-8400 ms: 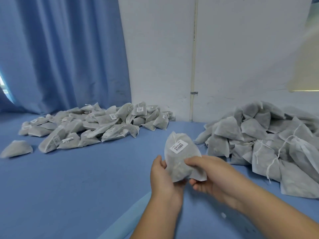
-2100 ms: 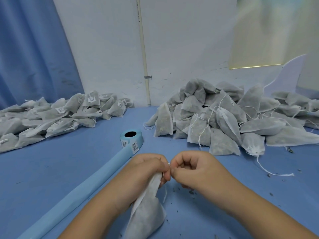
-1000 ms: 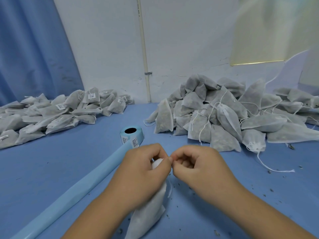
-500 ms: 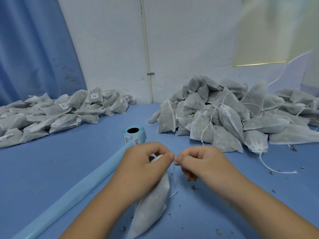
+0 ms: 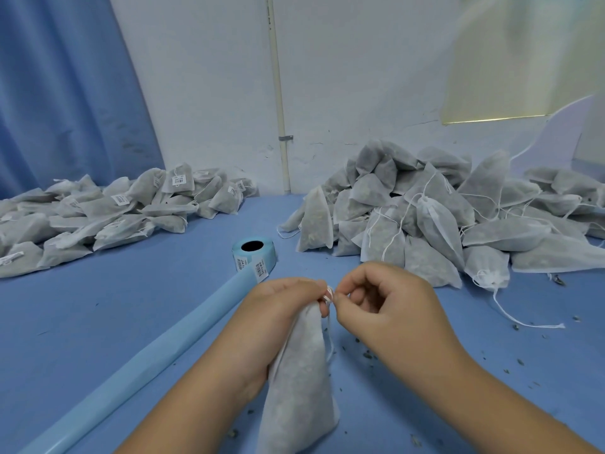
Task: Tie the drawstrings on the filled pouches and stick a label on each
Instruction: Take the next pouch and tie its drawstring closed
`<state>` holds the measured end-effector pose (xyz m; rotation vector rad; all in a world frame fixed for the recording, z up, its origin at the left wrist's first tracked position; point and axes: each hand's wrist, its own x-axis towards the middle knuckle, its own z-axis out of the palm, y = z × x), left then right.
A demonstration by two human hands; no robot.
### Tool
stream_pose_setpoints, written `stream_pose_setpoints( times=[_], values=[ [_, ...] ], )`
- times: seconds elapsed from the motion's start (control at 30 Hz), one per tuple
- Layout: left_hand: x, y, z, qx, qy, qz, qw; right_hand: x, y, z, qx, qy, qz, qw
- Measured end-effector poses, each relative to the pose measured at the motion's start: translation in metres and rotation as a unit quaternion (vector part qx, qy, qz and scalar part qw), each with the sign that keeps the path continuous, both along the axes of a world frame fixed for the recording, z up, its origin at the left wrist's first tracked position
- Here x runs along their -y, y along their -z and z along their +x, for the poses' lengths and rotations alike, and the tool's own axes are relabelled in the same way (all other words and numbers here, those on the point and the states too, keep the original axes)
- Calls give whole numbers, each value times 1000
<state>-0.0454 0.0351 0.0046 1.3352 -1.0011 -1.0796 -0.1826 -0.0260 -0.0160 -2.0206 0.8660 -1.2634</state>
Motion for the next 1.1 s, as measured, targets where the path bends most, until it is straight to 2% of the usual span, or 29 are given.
stream_pose_setpoints(
  times=[0.2, 0.3, 0.47, 0.6, 0.67, 0.73, 0.8, 0.87, 1.0, 1.1],
  values=[
    [1, 2, -1, -19, -17, -22, 999, -3, 0, 0, -31, -11, -70, 997],
    [1, 3, 1, 18, -26, -37, 999, -4, -1, -1, -26, -20, -61, 998],
    [3, 5, 6, 128, -45, -42, 990, 1, -2, -3, -22, -56, 62, 996],
    [4, 3, 10, 146, -41, -38, 988, 6, -7, -6, 5, -69, 142, 987],
    [4, 4, 14, 144, -54, -27, 988, 9, -9, -9, 54, -77, 188, 978],
    [5, 4, 17, 133, -60, -18, 989, 12, -11, -11, 150, -115, 251, 949],
    [5, 2, 17, 130, -47, -18, 990, 13, -14, -11, 243, -174, 304, 905],
    [4, 1, 15, 133, -27, -29, 990, 13, -15, -10, 294, -239, 349, 857],
    [4, 2, 14, 154, -22, -45, 987, 10, -15, -10, 278, -351, 431, 784],
    [7, 3, 24, 187, -59, -59, 979, 17, -17, -15, 195, -363, 475, 777]
  ],
)
